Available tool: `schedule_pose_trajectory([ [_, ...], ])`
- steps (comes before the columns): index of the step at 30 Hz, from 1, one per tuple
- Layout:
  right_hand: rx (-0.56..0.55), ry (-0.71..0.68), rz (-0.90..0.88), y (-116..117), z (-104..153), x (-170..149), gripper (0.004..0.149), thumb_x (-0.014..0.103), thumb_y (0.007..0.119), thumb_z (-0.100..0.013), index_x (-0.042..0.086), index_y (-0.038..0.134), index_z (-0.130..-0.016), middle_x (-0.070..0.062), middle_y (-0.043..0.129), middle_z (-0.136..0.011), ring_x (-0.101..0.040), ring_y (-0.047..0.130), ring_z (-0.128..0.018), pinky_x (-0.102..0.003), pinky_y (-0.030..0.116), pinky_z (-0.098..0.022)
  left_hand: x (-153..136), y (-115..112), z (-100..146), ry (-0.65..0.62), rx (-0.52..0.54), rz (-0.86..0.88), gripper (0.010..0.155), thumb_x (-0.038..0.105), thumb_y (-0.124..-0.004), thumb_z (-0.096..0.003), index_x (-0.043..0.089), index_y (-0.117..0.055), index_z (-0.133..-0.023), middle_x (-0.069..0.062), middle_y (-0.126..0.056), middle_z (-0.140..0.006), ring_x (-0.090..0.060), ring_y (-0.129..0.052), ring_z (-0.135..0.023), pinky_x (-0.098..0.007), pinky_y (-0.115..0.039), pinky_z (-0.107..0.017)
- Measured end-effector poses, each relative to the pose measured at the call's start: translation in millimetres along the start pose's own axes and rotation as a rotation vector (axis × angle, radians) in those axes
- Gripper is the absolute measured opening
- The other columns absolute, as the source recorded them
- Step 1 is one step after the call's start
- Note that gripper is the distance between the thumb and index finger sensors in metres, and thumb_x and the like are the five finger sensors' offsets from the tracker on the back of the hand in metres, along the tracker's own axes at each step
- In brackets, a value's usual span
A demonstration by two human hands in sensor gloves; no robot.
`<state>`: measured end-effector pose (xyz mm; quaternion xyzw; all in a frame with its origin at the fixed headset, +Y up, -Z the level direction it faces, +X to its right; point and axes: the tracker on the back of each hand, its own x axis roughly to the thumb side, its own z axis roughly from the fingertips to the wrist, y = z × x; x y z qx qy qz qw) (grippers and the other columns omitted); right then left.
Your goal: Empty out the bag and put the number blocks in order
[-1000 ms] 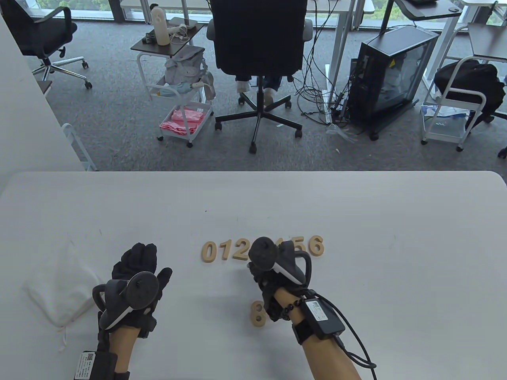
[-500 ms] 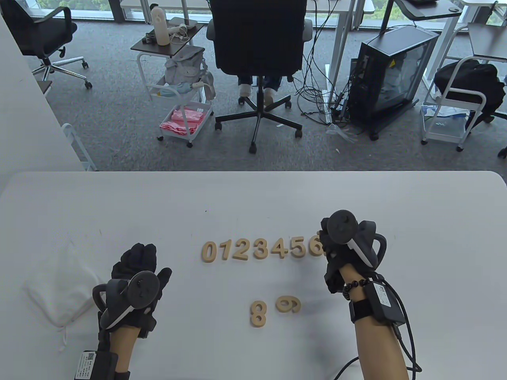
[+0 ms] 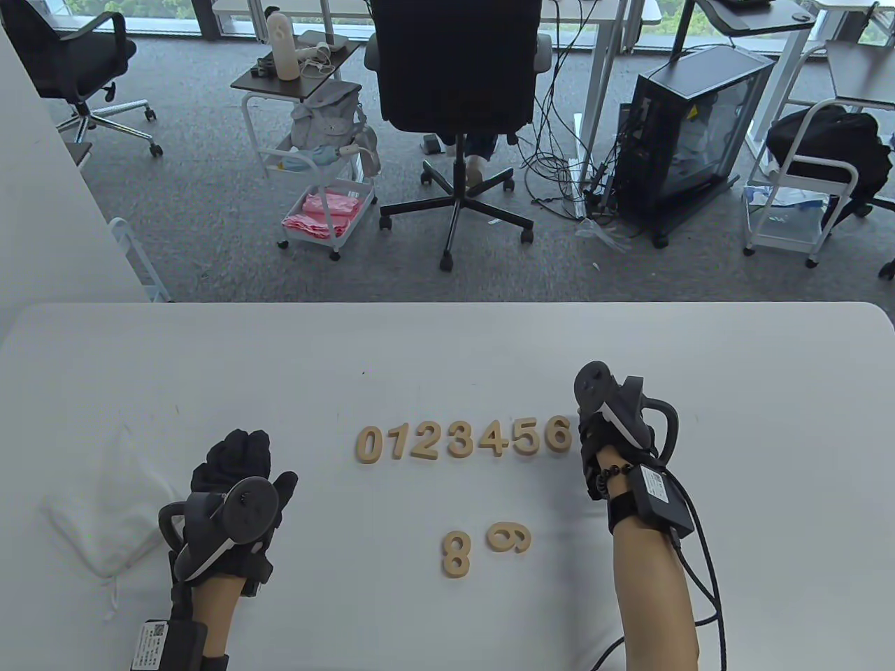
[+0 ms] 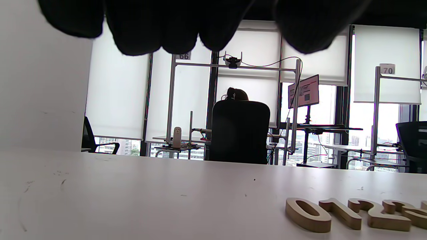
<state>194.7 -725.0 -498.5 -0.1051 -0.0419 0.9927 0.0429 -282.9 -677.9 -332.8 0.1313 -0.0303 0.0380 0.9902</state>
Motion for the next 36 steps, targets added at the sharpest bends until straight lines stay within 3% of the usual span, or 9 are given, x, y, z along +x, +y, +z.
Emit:
schedule_pose_trajectory([
  [13, 0.059, 0.022, 0.112, 35.4, -16.1, 4.0, 0.042, 0.025, 0.096, -0.040, 0.018, 0.091, -0.081, -0.016, 0.092, -0.086, -0.027, 0.109, -0.055, -0.037, 0.100, -0.043, -1.0, 0.9, 0.0, 0.007, 0.003, -0.006, 0.074, 0.049, -0.072, -0.0518, 0.004, -0.060, -0.108, -0.031, -0.058, -0.109, -0.058, -0.072, -0.097, -0.073, -0.062, -0.065],
  [30, 0.078, 0.053, 0.112, 35.1, -17.8, 6.6, 0.046, 0.027, 0.093, -0.042, 0.014, 0.088, -0.086, -0.020, 0.089, -0.089, -0.029, 0.108, -0.057, -0.039, 0.099, -0.044, -1.9, 0.9, 0.7, 0.010, 0.002, 0.000, 0.074, 0.049, -0.072, -0.0516, 0.004, -0.060, -0.108, -0.031, -0.058, -0.109, -0.058, -0.072, -0.097, -0.073, -0.063, -0.065],
  [36, 0.040, 0.034, 0.079, 16.0, -8.3, 10.7, 0.053, 0.034, 0.083, -0.048, 0.008, 0.079, -0.095, -0.027, 0.079, -0.095, -0.040, 0.098, -0.069, -0.049, 0.091, -0.051, -1.9, 0.9, 0.5, 0.006, 0.002, 0.004, 0.074, 0.049, -0.072, -0.0516, 0.004, -0.060, -0.108, -0.031, -0.058, -0.109, -0.058, -0.072, -0.096, -0.073, -0.062, -0.065],
])
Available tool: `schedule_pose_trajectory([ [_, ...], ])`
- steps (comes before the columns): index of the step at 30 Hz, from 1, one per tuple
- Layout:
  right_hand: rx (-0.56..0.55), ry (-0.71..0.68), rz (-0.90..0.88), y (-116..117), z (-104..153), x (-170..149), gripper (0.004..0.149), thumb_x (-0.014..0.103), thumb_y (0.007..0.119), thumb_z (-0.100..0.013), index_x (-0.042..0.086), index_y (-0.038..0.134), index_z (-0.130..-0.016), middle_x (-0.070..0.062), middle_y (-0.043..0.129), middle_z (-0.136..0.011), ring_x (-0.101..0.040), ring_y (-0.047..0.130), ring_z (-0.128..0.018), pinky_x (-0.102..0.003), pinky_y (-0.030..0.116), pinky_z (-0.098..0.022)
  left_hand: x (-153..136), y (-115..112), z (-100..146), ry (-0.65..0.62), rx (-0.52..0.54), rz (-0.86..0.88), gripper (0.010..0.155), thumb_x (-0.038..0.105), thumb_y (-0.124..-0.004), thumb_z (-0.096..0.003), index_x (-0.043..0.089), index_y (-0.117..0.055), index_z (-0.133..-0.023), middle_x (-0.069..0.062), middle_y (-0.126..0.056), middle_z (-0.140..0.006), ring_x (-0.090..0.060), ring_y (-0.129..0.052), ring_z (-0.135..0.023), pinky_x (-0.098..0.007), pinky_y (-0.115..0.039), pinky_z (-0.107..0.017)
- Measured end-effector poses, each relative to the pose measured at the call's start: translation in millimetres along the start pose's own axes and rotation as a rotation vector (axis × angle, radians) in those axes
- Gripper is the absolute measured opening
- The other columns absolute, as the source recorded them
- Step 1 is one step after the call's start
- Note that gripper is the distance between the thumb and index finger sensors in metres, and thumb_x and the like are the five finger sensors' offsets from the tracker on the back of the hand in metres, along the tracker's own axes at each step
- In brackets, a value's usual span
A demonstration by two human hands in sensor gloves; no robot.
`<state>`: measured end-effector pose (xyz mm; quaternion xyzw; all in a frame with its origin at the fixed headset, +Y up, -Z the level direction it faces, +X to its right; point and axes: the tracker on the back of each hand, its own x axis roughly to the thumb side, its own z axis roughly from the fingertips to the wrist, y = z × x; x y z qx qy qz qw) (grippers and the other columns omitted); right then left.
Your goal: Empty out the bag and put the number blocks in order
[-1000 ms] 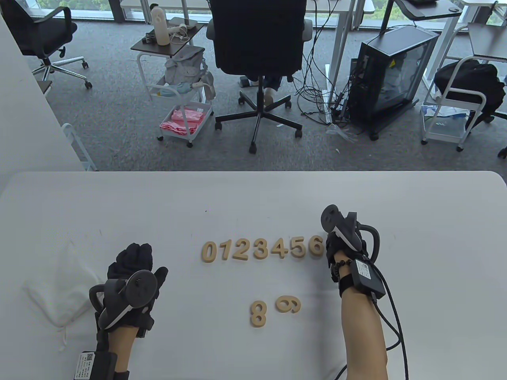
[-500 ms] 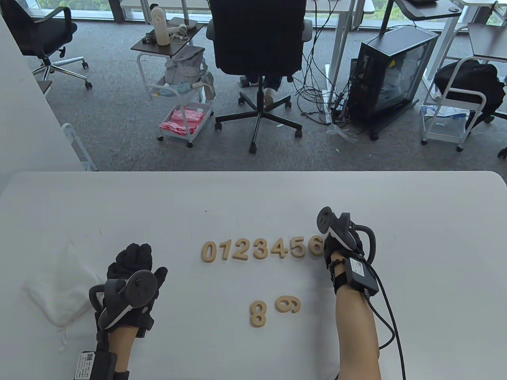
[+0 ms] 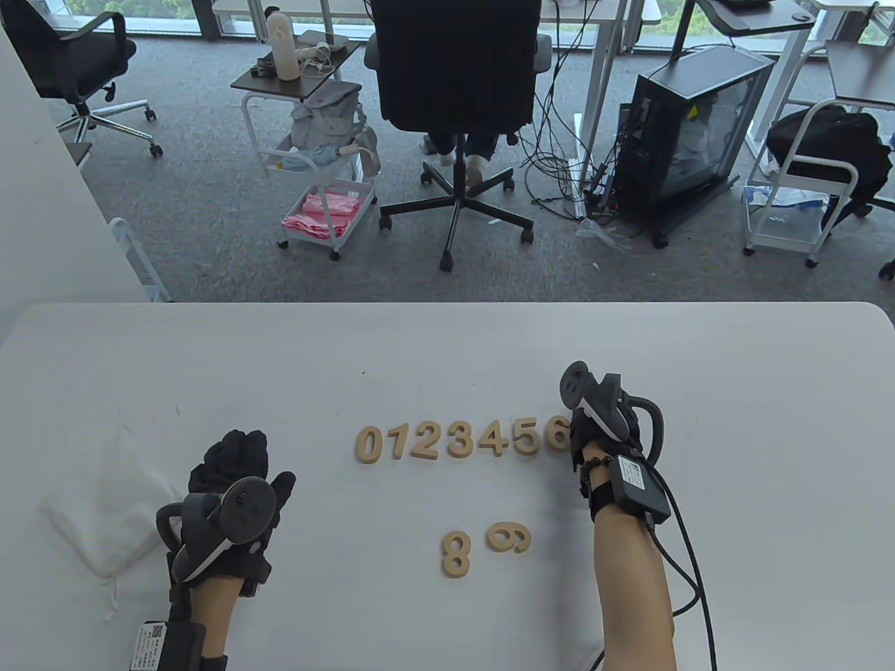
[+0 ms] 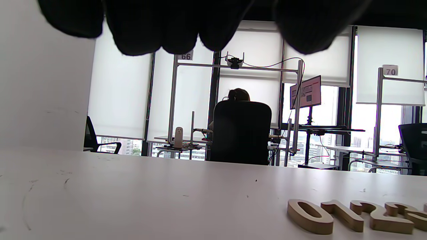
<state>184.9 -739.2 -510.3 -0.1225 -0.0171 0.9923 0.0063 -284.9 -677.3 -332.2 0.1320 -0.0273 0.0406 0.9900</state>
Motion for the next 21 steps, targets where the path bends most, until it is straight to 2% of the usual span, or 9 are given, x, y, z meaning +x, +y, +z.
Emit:
schedule_pose_trajectory([
  [5, -0.059, -0.123, -0.073, -32.3, 25.5, 5.8, 0.057, 0.038, 0.080, -0.050, 0.009, 0.074, -0.099, -0.024, 0.073, -0.101, -0.047, 0.088, -0.081, -0.057, 0.082, -0.059, 2.2, 0.3, -0.1, -0.014, 0.003, 0.002, 0.074, 0.049, -0.072, -0.0516, 0.004, -0.060, -0.108, -0.031, -0.058, -0.109, -0.058, -0.072, -0.097, -0.073, -0.062, -0.065],
  [10, 0.025, -0.286, -0.170, -56.0, 74.5, 18.8, 0.062, 0.040, 0.078, -0.051, 0.010, 0.068, -0.104, -0.027, 0.061, -0.109, -0.060, 0.068, -0.092, -0.069, 0.065, -0.066, 4.4, -0.6, 0.9, -0.029, 0.000, 0.016, 0.074, 0.049, -0.072, -0.0516, 0.004, -0.060, -0.109, -0.031, -0.058, -0.109, -0.058, -0.072, -0.097, -0.073, -0.063, -0.065],
  [15, 0.156, -0.538, -0.231, -56.4, 134.7, 42.3, 0.067, 0.042, 0.079, -0.051, 0.012, 0.062, -0.108, -0.027, 0.053, -0.113, -0.062, 0.056, -0.098, -0.073, 0.056, -0.069, 10.3, -0.2, 2.2, -0.054, 0.002, 0.021, 0.074, 0.049, -0.072, -0.0516, 0.004, -0.060, -0.109, -0.031, -0.058, -0.109, -0.057, -0.072, -0.097, -0.073, -0.062, -0.065],
  [19, 0.202, -0.706, -0.180, -46.5, 181.3, 68.4, 0.071, 0.043, 0.081, -0.050, 0.013, 0.058, -0.110, -0.026, 0.048, -0.116, -0.062, 0.053, -0.100, -0.074, 0.053, -0.071, 13.4, -0.3, 2.8, -0.067, 0.002, 0.028, 0.074, 0.049, -0.072, -0.0516, 0.004, -0.060, -0.109, -0.031, -0.058, -0.109, -0.058, -0.072, -0.097, -0.073, -0.063, -0.065],
  [21, 0.225, -0.772, -0.115, -37.0, 196.2, 81.9, 0.072, 0.043, 0.081, -0.049, 0.015, 0.056, -0.111, -0.026, 0.046, -0.117, -0.062, 0.050, -0.101, -0.074, 0.051, -0.072, 14.1, -0.8, 2.7, -0.071, 0.001, 0.030, 0.074, 0.049, -0.073, -0.0516, 0.004, -0.060, -0.108, -0.031, -0.058, -0.109, -0.058, -0.072, -0.097, -0.073, -0.062, -0.065],
])
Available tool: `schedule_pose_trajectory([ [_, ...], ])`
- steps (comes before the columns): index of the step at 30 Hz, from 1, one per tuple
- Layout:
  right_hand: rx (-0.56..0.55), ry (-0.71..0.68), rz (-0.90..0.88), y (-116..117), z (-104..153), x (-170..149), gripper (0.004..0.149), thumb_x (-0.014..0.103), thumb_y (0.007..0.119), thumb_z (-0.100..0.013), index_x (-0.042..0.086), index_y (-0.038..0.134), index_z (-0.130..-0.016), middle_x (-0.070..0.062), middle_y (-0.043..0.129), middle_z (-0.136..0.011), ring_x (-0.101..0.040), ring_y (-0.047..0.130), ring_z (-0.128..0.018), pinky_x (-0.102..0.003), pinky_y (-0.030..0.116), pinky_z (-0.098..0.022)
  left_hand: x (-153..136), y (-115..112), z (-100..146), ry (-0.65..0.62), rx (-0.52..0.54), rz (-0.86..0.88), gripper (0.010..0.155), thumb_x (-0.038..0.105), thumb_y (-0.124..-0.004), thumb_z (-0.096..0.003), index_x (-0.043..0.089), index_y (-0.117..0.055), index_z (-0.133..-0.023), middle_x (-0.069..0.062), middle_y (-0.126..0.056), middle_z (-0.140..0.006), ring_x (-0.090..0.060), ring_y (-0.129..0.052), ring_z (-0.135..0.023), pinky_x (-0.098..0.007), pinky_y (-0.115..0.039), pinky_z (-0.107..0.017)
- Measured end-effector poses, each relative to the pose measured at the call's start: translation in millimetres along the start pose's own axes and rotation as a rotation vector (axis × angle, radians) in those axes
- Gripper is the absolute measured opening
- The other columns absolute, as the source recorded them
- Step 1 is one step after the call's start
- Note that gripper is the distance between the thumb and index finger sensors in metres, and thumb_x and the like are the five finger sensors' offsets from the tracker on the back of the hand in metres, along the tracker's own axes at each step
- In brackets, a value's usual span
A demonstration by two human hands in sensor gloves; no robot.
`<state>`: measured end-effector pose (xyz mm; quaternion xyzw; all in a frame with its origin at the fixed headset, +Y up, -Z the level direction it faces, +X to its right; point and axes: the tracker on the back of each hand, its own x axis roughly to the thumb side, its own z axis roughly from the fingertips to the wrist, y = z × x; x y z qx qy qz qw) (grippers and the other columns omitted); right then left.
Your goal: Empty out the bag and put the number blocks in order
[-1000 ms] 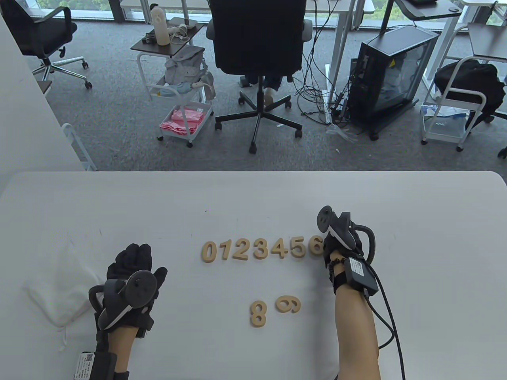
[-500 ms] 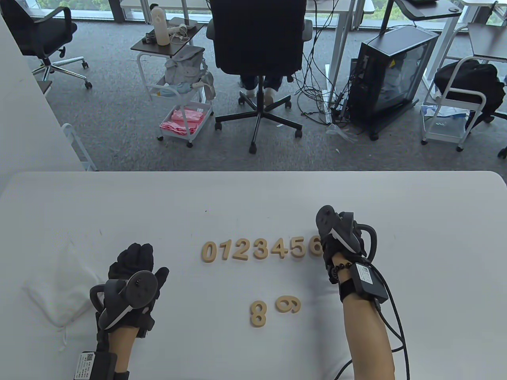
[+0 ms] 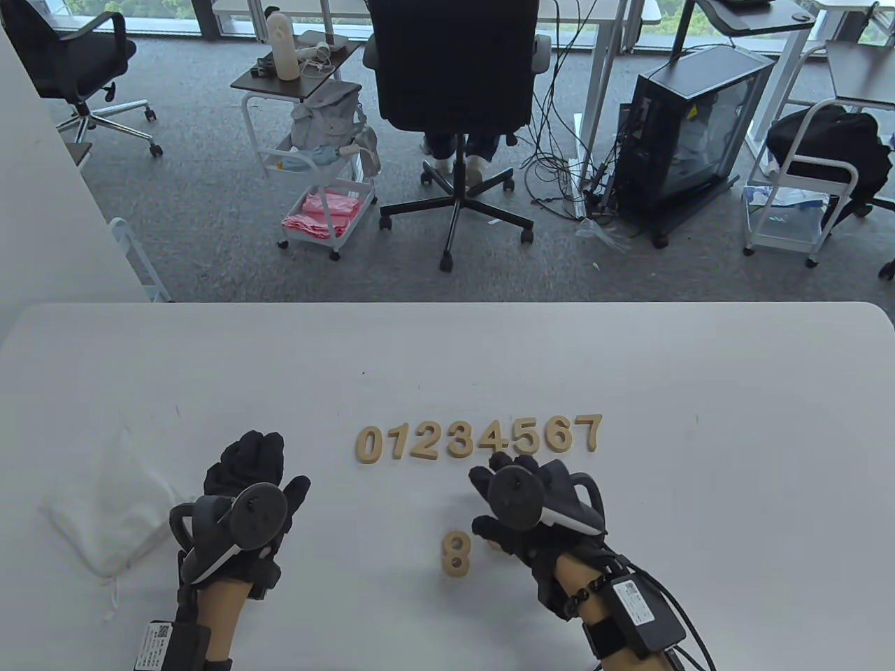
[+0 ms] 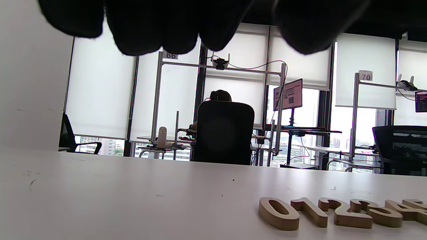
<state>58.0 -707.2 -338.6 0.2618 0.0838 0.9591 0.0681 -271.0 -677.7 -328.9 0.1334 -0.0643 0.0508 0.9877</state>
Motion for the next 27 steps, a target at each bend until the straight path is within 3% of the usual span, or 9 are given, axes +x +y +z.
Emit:
schedule_pose_trajectory([
  [5, 0.141, -0.056, 0.121, 32.3, -8.9, 25.4, 0.075, 0.039, 0.083, -0.049, 0.017, 0.049, -0.112, -0.026, 0.038, -0.118, -0.063, 0.041, -0.102, -0.074, 0.043, -0.073, 0.3, -0.7, 0.0, -0.003, -0.002, 0.005, 0.074, 0.049, -0.073, -0.0516, 0.004, -0.060, -0.108, -0.031, -0.058, -0.109, -0.058, -0.072, -0.097, -0.073, -0.062, -0.065],
  [12, 0.204, -0.068, 0.249, 63.9, -16.7, 36.4, 0.072, 0.037, 0.079, -0.051, 0.020, 0.045, -0.112, -0.024, 0.037, -0.118, -0.062, 0.038, -0.102, -0.075, 0.040, -0.072, -0.1, -0.7, -0.8, 0.005, -0.005, -0.012, 0.074, 0.049, -0.073, -0.0516, 0.004, -0.060, -0.109, -0.031, -0.058, -0.109, -0.058, -0.072, -0.097, -0.073, -0.062, -0.065],
  [20, 0.206, -0.071, 0.262, 70.2, -20.6, 40.0, 0.067, 0.036, 0.077, -0.052, 0.022, 0.048, -0.111, -0.023, 0.045, -0.117, -0.060, 0.042, -0.103, -0.076, 0.041, -0.072, -0.6, -0.2, -0.9, 0.009, -0.001, -0.024, 0.074, 0.049, -0.073, -0.0516, 0.004, -0.060, -0.108, -0.031, -0.058, -0.109, -0.058, -0.072, -0.097, -0.073, -0.062, -0.065],
  [27, 0.160, -0.092, 0.292, 70.3, -21.7, 41.9, 0.065, 0.036, 0.080, -0.049, 0.022, 0.056, -0.108, -0.024, 0.054, -0.114, -0.056, 0.055, -0.102, -0.075, 0.046, -0.071, -0.7, -0.3, -1.2, 0.007, 0.000, -0.023, 0.074, 0.049, -0.072, -0.0517, 0.004, -0.060, -0.108, -0.031, -0.058, -0.109, -0.057, -0.072, -0.097, -0.073, -0.062, -0.065],
])
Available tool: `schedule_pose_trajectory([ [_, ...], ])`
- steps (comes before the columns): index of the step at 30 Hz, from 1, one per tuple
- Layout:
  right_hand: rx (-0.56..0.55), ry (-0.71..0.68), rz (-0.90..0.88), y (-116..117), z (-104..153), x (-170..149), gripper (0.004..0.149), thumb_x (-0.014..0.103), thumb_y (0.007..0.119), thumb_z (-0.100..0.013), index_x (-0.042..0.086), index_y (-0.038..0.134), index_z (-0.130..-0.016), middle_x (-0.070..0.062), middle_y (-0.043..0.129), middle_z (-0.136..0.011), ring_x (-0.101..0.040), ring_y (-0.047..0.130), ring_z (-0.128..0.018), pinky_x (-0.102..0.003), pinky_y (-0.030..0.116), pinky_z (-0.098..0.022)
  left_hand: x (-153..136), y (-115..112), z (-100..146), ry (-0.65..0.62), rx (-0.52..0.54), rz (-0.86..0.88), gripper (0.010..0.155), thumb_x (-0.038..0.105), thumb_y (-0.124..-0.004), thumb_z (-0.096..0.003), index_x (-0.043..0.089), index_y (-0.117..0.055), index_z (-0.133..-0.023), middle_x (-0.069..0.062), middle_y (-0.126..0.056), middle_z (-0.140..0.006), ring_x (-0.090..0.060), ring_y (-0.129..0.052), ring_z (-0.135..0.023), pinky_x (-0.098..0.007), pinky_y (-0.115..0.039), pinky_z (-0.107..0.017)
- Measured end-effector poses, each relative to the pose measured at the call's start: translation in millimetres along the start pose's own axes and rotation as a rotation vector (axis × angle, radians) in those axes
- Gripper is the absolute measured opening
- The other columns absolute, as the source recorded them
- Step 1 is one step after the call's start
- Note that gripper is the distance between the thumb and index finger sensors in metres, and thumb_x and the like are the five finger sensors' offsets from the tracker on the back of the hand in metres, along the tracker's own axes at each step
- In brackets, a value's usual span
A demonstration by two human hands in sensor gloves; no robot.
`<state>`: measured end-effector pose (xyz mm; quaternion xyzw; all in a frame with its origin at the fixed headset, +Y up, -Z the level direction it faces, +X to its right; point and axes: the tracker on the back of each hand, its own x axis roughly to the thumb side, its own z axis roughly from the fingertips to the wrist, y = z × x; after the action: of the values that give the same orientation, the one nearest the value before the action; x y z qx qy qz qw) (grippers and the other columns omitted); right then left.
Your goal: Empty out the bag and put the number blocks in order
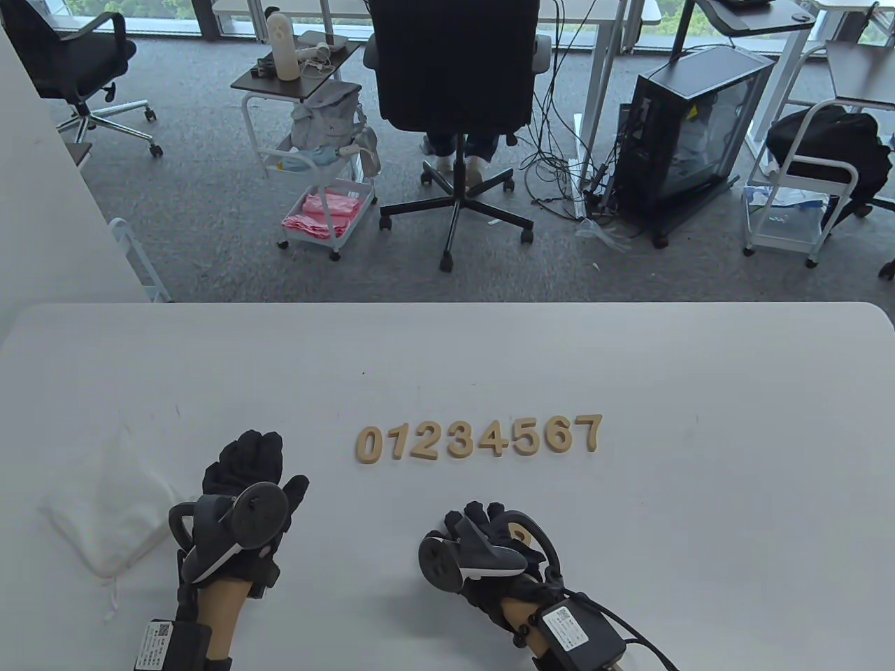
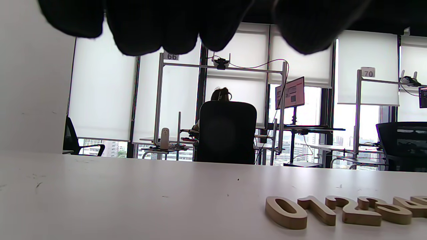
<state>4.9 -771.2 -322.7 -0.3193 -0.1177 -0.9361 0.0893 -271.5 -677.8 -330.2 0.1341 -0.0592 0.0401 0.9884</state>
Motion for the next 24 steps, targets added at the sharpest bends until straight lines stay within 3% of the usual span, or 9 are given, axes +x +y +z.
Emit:
schedule_pose_trajectory([
  [14, -0.080, -0.036, 0.042, 0.6, 0.9, 4.8, 0.061, 0.036, 0.081, -0.048, 0.021, 0.064, -0.104, -0.029, 0.063, -0.109, -0.055, 0.068, -0.095, -0.073, 0.053, -0.071, -1.2, -0.2, 0.2, 0.006, -0.003, 0.006, 0.074, 0.049, -0.072, -0.0516, 0.004, -0.060, -0.108, -0.031, -0.058, -0.109, -0.057, -0.072, -0.097, -0.073, -0.062, -0.065],
  [19, -0.181, -0.039, -0.018, -7.4, 6.5, 0.0, 0.060, 0.039, 0.079, -0.048, 0.020, 0.065, -0.104, -0.032, 0.064, -0.107, -0.057, 0.075, -0.091, -0.074, 0.060, -0.069, -2.1, 0.4, 0.3, 0.009, -0.002, 0.011, 0.074, 0.049, -0.072, -0.0516, 0.004, -0.060, -0.108, -0.031, -0.058, -0.109, -0.058, -0.072, -0.097, -0.073, -0.063, -0.065],
  [24, -0.349, 0.011, -0.153, -28.6, 22.5, -19.8, 0.061, 0.039, 0.078, -0.048, 0.018, 0.065, -0.104, -0.033, 0.059, -0.106, -0.050, 0.087, -0.086, -0.067, 0.074, -0.067, -2.7, 0.7, 0.2, 0.010, -0.001, 0.013, 0.074, 0.049, -0.073, -0.0516, 0.004, -0.060, -0.108, -0.031, -0.058, -0.109, -0.057, -0.072, -0.097, -0.073, -0.063, -0.065],
])
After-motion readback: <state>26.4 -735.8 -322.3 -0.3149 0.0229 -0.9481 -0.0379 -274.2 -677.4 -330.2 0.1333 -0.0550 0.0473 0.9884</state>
